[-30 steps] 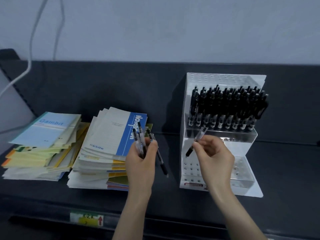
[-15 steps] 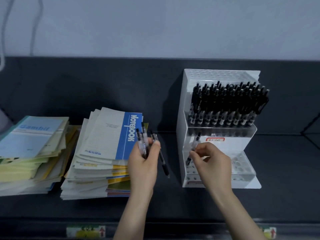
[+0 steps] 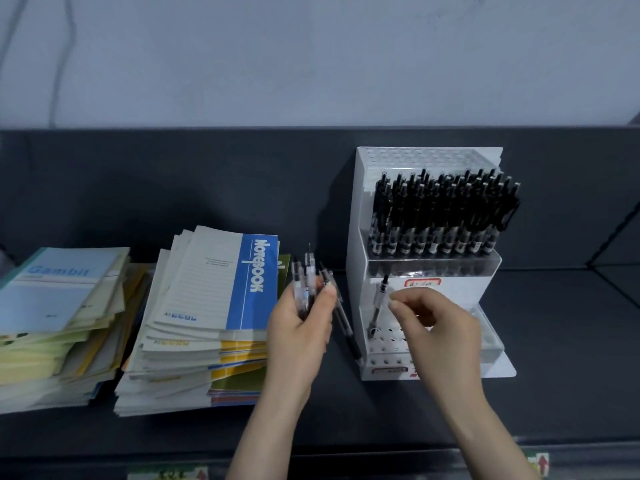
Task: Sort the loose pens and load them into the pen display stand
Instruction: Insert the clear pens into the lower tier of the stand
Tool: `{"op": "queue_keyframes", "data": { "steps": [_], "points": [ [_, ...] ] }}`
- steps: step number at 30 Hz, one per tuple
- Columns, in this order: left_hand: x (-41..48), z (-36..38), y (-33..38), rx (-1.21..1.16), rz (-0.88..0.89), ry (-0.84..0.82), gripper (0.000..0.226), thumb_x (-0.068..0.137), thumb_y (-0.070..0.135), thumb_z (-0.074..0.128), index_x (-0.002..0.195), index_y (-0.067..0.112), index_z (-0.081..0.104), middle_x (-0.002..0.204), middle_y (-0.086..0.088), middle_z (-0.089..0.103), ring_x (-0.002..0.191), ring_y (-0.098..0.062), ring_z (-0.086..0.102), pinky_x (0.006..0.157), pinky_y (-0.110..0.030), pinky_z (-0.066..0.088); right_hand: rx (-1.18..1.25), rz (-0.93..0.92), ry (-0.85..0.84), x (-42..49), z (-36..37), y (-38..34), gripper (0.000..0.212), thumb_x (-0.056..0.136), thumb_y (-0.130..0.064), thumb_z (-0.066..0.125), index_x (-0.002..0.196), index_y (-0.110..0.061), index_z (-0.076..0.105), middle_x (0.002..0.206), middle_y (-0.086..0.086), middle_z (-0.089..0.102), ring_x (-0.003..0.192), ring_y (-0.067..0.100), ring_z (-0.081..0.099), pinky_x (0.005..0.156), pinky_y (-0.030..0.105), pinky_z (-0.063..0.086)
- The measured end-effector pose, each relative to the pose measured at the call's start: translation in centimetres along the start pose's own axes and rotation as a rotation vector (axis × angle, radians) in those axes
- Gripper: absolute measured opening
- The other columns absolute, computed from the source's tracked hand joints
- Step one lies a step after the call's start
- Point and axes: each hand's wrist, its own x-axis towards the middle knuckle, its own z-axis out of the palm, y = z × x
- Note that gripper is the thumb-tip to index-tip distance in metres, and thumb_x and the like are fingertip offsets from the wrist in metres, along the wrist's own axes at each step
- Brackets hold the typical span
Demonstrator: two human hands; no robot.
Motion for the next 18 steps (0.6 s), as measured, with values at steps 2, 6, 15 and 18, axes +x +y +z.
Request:
{"op": "queue_keyframes", "data": {
  "steps": [2, 6, 15, 18],
  "points": [
    [-0.2, 0.4, 0.5, -0.023, 0.013, -0.067, 0.018, 0.094, 0.025, 0.058, 0.085, 0.009, 0.056, 0.055, 0.002, 0.047, 0.047, -0.008, 0.042, 0.043, -0.02, 0.036, 0.064, -0.001, -0.159, -0.3, 0.0, -1.1, 0.022, 0.08, -0.014, 0.073, 0.083, -0.036, 0.069, 0.073, -0.023, 0.069, 0.072, -0.004, 0.062, 0.066, 0.007, 0.044],
    [-0.6, 1.4, 0.9, -0.034, 0.043, -0.136, 0.023, 0.094, 0.023, 0.058, 0.091, 0.0, 0.057, 0.054, -0.001, 0.048, 0.046, -0.01, 0.043, 0.043, -0.022, 0.036, 0.092, -0.017, -0.291, -0.7, 0.6, -1.8, 0.031, 0.079, -0.013, 0.074, 0.079, -0.043, 0.066, 0.071, -0.02, 0.068, 0.071, -0.001, 0.062, 0.067, 0.011, 0.046],
    [-0.4, 1.0, 0.6, -0.116, -0.098, -0.014, 0.019, 0.1, 0.024, 0.046, 0.087, 0.01, 0.047, 0.061, 0.002, 0.048, 0.048, -0.009, 0.038, 0.042, -0.022, 0.03, 0.243, 0.063, 0.085, 0.0, -0.3, -0.6, 0.022, 0.079, -0.011, 0.074, 0.081, -0.032, 0.068, 0.083, -0.009, 0.071, 0.072, 0.002, 0.067, 0.068, 0.009, 0.049],
    [-0.5, 1.0, 0.2, -0.097, -0.101, -0.012, 0.018, 0.1, 0.021, 0.045, 0.086, 0.01, 0.046, 0.061, 0.003, 0.049, 0.048, -0.01, 0.04, 0.042, -0.022, 0.031, 0.179, 0.059, 0.058, -0.1, 0.4, 0.0, 0.02, 0.078, -0.011, 0.076, 0.082, -0.03, 0.069, 0.079, -0.01, 0.07, 0.072, 0.002, 0.066, 0.069, 0.011, 0.05]
  ]
}}
